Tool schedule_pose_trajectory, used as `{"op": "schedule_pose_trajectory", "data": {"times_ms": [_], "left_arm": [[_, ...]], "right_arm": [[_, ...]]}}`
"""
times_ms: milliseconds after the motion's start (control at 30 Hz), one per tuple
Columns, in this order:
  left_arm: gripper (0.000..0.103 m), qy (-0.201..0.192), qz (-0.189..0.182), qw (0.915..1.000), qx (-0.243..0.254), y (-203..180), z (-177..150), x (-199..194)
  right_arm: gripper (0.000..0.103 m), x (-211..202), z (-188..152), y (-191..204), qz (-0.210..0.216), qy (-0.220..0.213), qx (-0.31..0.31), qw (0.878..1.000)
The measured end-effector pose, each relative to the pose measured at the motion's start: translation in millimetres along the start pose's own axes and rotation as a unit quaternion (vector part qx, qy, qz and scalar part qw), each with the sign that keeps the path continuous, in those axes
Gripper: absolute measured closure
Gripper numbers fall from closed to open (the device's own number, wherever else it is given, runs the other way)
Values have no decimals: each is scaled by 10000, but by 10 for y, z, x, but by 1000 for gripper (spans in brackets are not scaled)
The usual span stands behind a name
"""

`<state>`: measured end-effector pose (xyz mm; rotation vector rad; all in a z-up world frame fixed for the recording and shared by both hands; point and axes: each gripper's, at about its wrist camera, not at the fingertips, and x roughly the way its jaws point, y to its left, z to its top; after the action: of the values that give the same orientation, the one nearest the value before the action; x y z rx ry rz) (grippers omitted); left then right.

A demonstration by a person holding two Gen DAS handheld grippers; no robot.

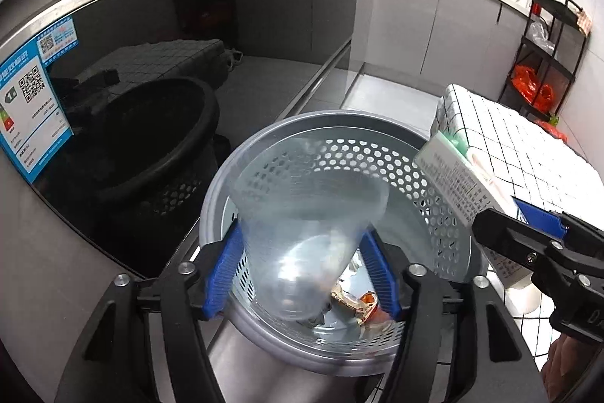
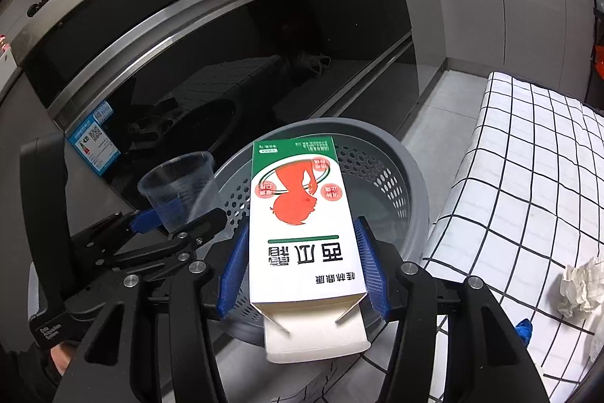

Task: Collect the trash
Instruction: 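Carry cup and milk carton over the grey wastebasket and open both tools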

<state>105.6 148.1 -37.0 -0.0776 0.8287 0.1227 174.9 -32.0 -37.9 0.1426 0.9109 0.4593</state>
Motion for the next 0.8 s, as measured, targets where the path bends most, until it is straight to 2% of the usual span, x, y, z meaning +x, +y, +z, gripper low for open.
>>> {"op": "schedule_pose_trajectory", "data": {"times_ms": [100, 800], "left_arm": [[34, -23, 10, 10000, -48, 43, -1, -10], [34, -88, -48, 9999, -15, 9, -27, -113]], "right_arm": [[40, -19, 11, -10, -35, -78, 48, 10000], [40, -135, -19, 31, -196, -170, -38, 9997]]}}
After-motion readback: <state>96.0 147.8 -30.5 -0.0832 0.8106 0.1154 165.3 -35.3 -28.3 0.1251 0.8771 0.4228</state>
